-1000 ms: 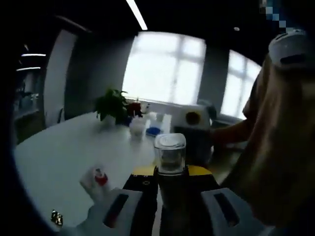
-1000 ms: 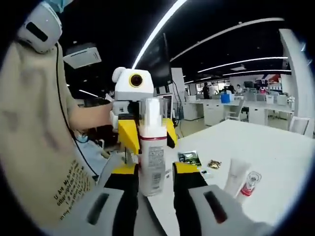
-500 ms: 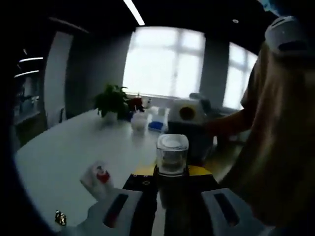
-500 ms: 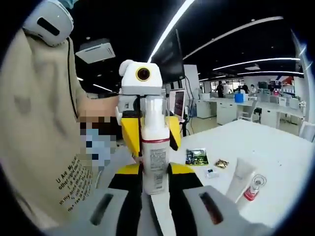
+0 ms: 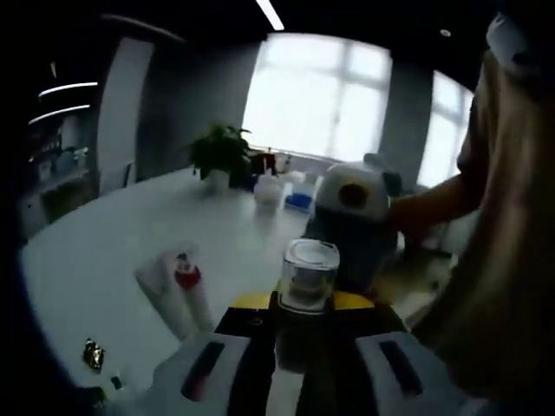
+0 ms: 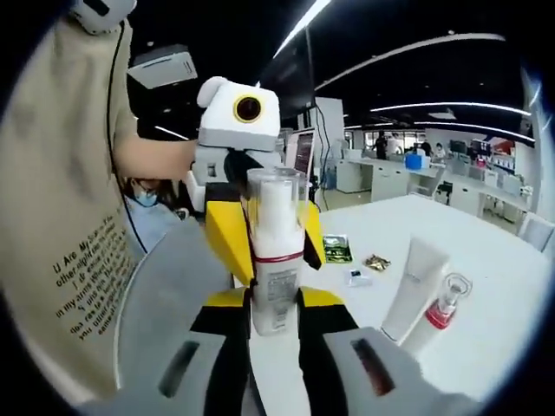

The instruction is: Arrange the skincare products in the storage area until every visible bottle or jar stands upright without overlapping.

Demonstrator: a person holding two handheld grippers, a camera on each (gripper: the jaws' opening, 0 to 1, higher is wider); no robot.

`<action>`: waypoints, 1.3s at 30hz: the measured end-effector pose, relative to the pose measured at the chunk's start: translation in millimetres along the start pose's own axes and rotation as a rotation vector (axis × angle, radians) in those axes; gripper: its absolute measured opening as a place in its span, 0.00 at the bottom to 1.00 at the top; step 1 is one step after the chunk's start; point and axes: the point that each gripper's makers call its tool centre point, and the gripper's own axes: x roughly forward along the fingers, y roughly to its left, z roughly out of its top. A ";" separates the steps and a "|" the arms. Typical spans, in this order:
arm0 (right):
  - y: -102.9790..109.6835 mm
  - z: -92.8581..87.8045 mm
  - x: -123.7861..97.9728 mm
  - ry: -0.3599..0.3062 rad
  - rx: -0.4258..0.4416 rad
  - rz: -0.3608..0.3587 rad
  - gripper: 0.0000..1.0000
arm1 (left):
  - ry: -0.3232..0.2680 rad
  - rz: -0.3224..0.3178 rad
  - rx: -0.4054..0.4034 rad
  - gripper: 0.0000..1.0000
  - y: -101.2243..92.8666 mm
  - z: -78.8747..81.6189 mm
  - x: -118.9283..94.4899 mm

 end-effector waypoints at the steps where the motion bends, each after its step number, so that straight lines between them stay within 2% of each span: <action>1: -2.0 -4.2 1.1 0.009 -0.007 -0.008 0.20 | 0.002 0.004 0.000 0.19 2.2 -3.5 2.3; 10: -16.6 -50.0 10.1 0.073 -0.015 -0.044 0.20 | 0.031 0.000 -0.006 0.19 20.8 -41.4 22.5; 19: -31.0 -94.1 24.7 0.121 0.019 -0.087 0.20 | 0.076 0.005 -0.042 0.20 42.5 -78.5 42.6; 26: -36.2 -114.3 31.4 0.154 0.011 -0.108 0.20 | 0.103 0.015 -0.043 0.20 48.7 -96.3 51.7; 39: -39.7 -132.8 36.0 0.197 -0.022 -0.106 0.20 | 0.131 0.021 -0.035 0.21 51.8 -112.3 58.2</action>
